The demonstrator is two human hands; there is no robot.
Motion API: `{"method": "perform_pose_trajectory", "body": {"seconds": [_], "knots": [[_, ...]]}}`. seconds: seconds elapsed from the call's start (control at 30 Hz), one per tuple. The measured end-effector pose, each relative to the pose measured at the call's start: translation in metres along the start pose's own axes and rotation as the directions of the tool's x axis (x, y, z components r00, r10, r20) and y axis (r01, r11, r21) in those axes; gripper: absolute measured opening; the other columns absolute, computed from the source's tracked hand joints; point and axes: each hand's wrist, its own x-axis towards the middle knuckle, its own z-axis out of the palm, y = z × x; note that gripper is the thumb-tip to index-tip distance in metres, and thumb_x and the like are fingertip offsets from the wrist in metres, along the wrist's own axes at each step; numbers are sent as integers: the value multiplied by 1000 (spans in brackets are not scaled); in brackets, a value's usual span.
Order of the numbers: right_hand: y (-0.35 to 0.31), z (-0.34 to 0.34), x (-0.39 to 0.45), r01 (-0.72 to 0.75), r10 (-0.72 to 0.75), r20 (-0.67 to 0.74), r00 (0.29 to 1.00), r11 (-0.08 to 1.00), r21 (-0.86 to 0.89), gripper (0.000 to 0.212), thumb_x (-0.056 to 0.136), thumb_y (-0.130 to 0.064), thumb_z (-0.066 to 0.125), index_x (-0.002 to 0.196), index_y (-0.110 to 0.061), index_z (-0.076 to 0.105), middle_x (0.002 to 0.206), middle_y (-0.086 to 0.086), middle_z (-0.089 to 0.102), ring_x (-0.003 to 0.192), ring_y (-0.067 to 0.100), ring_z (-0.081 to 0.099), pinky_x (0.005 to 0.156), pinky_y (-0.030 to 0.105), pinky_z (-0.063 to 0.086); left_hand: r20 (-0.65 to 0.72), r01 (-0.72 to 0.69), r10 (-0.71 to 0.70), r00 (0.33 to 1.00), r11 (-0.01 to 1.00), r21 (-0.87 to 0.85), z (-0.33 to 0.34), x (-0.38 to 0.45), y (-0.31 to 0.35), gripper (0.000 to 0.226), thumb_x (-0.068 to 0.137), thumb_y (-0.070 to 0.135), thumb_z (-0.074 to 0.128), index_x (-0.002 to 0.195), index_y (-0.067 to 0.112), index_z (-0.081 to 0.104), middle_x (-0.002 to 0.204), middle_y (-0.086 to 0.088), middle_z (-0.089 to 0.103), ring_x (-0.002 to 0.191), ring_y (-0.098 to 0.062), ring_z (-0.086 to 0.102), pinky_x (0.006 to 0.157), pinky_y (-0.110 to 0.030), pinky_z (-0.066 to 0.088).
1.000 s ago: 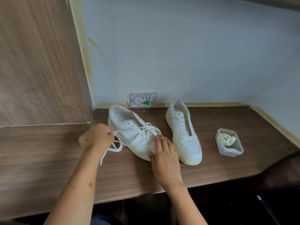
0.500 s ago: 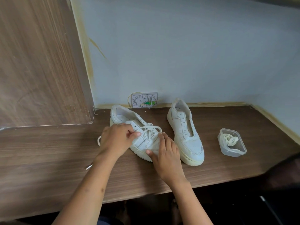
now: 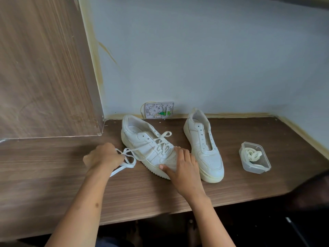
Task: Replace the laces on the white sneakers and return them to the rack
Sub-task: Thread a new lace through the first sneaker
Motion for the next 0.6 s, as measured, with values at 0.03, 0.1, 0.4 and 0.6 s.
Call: {"method": "perform_pose_trajectory", "body": {"seconds": [0.03,0.1,0.4,0.6], "knots": [[0,0,0,-3,3,-3,1000,1000,2,81,87,-67,49,148,-18,28,148,-2,34,133,19,34,110,30,27,-28,-66,65,997,997,-32,-1,-1,2,20,82,46,61,85,27,67,82,9,65,84,-19,62,76,-30,42],[-1,-1,0,-4,4,-8,1000,1000,1,81,87,-67,50,147,-18,28,145,-2,35,131,19,35,108,29,27,-84,-242,233,969,961,-137,-2,-5,7,23,82,54,61,86,32,64,88,15,63,88,-13,62,80,-32,45],[-3,-2,1,-53,52,27,998,998,23,97,77,-75,56,151,-20,26,133,1,30,119,21,31,107,29,25,-302,-518,474,827,852,-80,4,-13,30,29,94,49,52,81,27,67,80,12,65,78,-12,64,68,-28,43],[-6,-2,1,-106,105,17,994,991,77,88,71,-75,64,134,-19,39,123,-2,31,112,19,31,105,30,30,-345,-118,51,937,977,-178,-6,-3,2,29,93,39,52,74,21,65,64,8,58,65,-19,47,67,-30,31]]}}
